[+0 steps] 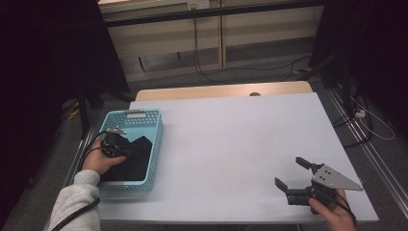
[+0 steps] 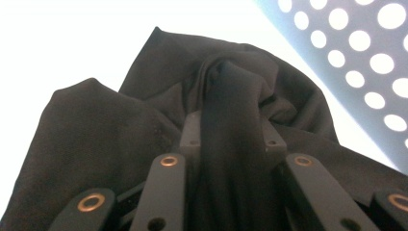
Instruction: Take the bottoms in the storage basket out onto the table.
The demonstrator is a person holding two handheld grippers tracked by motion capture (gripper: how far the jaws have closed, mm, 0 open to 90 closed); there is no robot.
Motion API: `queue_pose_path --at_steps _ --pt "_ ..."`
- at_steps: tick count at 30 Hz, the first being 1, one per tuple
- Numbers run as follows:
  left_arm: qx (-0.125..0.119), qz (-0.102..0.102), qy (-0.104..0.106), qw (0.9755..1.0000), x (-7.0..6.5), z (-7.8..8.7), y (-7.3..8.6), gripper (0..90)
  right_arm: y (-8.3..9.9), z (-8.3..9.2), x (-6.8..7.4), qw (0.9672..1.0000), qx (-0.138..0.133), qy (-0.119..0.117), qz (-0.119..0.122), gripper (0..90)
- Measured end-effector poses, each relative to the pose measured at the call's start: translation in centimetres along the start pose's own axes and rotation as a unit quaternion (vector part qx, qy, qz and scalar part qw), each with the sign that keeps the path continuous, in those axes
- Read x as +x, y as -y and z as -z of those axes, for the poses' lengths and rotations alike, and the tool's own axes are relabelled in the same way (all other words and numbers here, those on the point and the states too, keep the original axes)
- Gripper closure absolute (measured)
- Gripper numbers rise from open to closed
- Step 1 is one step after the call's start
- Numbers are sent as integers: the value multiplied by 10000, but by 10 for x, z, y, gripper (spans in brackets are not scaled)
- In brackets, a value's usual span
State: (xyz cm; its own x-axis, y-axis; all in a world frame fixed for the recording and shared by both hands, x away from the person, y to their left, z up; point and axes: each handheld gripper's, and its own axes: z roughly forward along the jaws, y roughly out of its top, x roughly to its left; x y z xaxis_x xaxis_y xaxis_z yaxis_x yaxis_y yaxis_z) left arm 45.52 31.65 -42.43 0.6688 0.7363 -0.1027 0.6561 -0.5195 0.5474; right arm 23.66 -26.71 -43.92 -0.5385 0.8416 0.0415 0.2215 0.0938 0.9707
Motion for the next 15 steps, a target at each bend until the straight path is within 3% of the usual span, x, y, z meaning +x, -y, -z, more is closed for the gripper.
queue_pose_path --at_steps 5,10,13,15 --pt "-240 -55 17 9997 -7 -12 -9 722 0 -1 0 10000 36 -33 18 11" --pt "-309 -41 33 9995 -8 -15 -12 699 0 0 0 10000 32 -18 3 11" --pt "-514 -147 -112 9985 -6 -12 -11 589 1 1 -1 10000 49 2 -8 11" --pt "-603 -174 -212 9978 -4 -10 -10 442 1 2 -1 10000 44 15 -17 11"
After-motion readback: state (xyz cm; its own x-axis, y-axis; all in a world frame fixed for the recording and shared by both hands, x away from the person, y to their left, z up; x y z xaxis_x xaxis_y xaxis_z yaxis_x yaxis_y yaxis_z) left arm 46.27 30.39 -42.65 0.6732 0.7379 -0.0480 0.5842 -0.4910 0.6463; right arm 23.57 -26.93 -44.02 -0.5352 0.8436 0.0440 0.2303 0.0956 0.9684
